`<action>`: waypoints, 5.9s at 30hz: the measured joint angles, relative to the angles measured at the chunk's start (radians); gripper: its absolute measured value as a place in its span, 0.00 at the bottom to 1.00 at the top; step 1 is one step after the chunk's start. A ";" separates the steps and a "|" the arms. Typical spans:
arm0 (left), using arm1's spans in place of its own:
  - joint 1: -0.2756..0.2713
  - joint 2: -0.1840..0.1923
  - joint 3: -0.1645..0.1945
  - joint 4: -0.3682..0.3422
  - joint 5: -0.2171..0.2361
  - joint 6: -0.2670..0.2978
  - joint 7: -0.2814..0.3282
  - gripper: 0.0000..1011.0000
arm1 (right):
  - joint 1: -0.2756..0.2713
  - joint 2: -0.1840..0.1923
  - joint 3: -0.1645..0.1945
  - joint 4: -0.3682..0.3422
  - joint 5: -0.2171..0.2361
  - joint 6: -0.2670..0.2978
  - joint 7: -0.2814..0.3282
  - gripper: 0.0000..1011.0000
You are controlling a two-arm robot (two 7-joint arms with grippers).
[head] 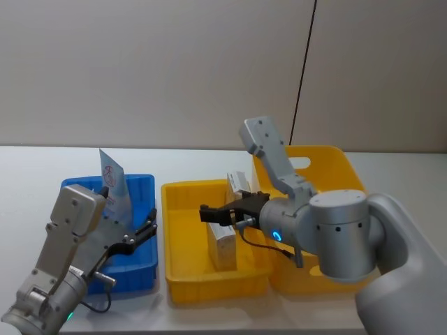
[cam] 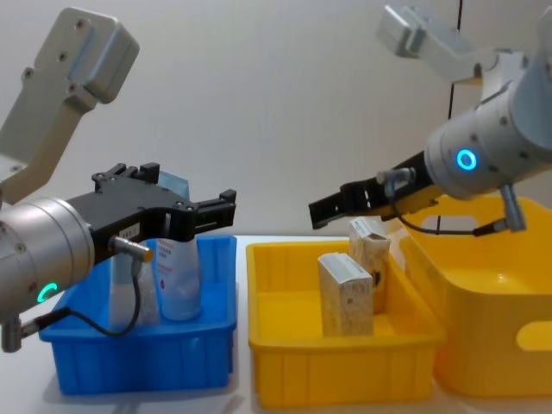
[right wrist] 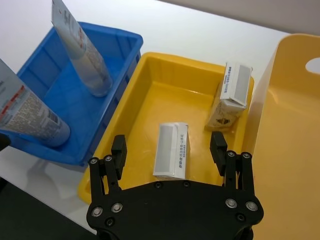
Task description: Bimanual collaborative sorting of washing and personal care products
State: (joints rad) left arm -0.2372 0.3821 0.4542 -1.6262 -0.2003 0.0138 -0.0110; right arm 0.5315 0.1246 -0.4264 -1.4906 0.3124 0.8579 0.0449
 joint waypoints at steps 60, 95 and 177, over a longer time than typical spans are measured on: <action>0.000 0.000 0.000 0.000 0.000 0.000 0.000 0.99 | 0.064 -0.027 -0.103 0.178 -0.120 -0.007 0.008 0.99; 0.000 0.000 0.000 0.000 0.000 0.000 0.000 0.99 | 0.093 -0.013 -0.134 0.248 -0.152 -0.032 0.059 0.63; 0.000 0.000 0.000 0.000 0.000 0.000 0.000 0.99 | 0.115 0.107 -0.028 -0.125 -0.245 -0.078 0.043 0.35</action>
State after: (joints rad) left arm -0.2372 0.3821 0.4542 -1.6262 -0.2004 0.0138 -0.0109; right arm 0.6467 0.2312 -0.4544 -1.6152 0.0671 0.7799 0.0880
